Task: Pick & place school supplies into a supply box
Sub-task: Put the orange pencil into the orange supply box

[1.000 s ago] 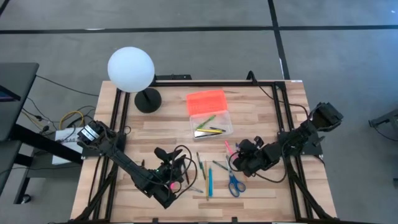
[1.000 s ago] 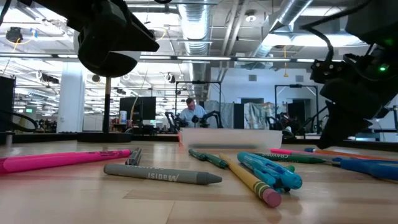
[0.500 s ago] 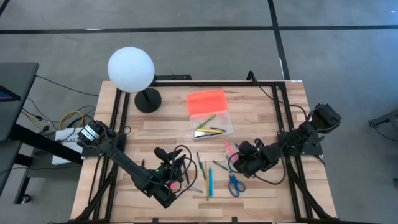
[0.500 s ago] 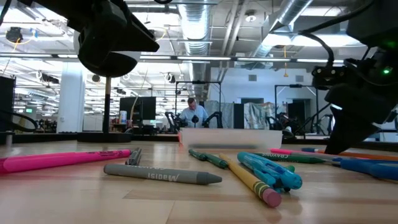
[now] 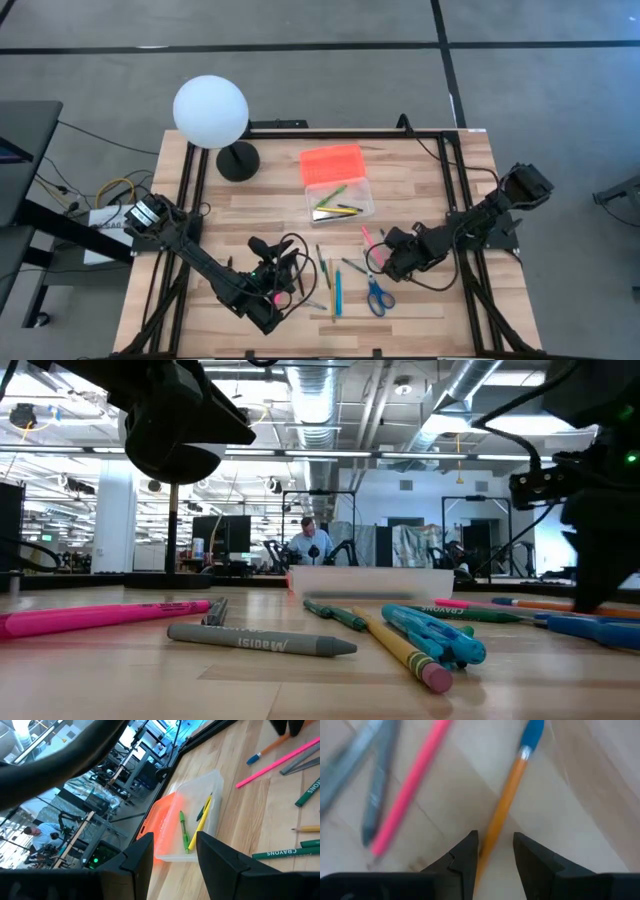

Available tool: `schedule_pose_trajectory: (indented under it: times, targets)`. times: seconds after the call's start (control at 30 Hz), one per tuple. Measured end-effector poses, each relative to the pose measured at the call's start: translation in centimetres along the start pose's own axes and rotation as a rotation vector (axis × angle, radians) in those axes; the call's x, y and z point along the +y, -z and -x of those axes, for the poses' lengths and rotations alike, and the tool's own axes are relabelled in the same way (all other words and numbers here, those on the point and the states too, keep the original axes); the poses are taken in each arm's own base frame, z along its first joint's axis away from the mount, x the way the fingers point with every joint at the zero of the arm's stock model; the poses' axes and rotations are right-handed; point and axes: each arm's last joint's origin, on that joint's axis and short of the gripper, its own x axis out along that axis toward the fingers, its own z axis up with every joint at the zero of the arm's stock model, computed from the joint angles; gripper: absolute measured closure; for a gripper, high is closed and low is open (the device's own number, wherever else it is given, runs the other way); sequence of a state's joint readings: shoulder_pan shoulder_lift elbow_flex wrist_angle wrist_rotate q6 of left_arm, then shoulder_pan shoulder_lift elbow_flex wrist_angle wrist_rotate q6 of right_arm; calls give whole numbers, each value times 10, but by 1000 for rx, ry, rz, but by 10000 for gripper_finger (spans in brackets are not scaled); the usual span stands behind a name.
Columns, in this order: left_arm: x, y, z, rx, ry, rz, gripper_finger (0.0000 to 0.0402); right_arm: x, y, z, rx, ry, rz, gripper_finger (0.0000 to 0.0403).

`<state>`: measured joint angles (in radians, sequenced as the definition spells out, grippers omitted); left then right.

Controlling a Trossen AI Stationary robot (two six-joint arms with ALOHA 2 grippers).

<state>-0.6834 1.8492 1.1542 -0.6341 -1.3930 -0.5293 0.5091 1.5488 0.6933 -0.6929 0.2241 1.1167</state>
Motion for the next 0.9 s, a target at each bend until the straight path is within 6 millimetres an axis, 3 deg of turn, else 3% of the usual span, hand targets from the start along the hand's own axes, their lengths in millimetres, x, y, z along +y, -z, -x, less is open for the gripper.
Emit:
schedule_pose_trajectory:
  times: [0.4, 0.77, 0.9]
  targets:
    - [3, 5, 0, 11, -6, -3, 258, -2, 2, 3, 80, 4, 48, 289]
    - [3, 5, 0, 11, -6, -2, 258, -2, 0, 1, 74, 9, 69, 389]
    - [3, 5, 0, 12, -5, -3, 258, -2, -1, 1, 70, 12, 75, 390]
